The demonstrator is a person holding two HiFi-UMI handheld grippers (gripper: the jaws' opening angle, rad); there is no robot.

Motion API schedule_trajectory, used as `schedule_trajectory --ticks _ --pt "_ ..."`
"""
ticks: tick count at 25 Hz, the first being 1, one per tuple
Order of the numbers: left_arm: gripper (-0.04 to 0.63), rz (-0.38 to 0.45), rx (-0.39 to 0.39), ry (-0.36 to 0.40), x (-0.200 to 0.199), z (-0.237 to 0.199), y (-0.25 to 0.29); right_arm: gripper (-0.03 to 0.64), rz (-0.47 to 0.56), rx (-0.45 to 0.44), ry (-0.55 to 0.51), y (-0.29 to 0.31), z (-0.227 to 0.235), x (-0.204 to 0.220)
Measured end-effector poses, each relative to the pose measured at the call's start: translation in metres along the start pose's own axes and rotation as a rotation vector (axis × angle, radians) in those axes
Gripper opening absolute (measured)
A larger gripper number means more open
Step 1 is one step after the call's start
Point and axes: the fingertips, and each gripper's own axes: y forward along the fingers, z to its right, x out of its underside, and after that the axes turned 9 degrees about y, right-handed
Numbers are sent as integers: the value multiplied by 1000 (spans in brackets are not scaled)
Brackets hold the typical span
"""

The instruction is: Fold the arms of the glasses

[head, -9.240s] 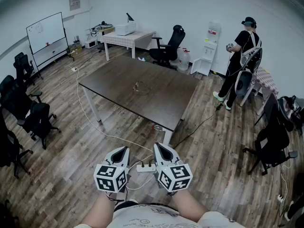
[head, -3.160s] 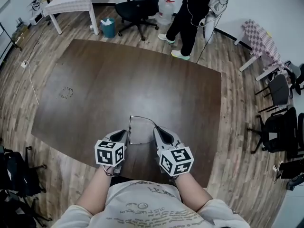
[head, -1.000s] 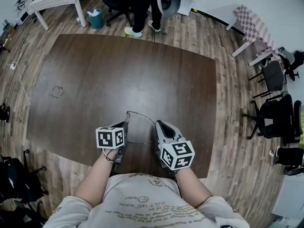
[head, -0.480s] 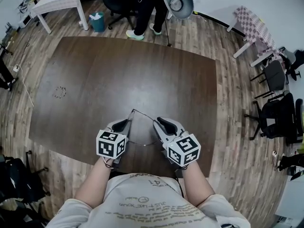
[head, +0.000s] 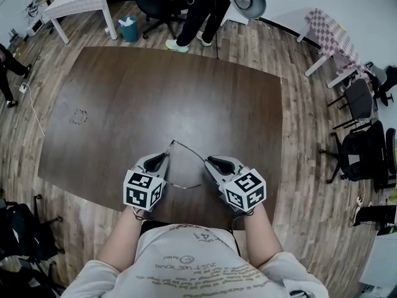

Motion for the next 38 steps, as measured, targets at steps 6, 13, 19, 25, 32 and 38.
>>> schedule_trajectory --ticks 6,13,19,25,32,38 --pt "32 14 -21 9 0 7 -6 41 -12 -37 4 0 -5 10" --pt "32 22 -39 21 0 16 -16 37 -36 -76 -11 -4 -14 20" --pt "32 37 -72 13 0 20 -22 31 -82 -149 -29 -3 -27 29" --pt "32 48 -92 -10 2 23 -33 29 -111 -234 8 -1 -48 37" --pt "32 63 -109 -28 6 30 -45 25 -182 -353 25 1 -75 51" --pt "32 79 -110 -75 16 26 -57 25 -210 -375 -10 15 -98 57"
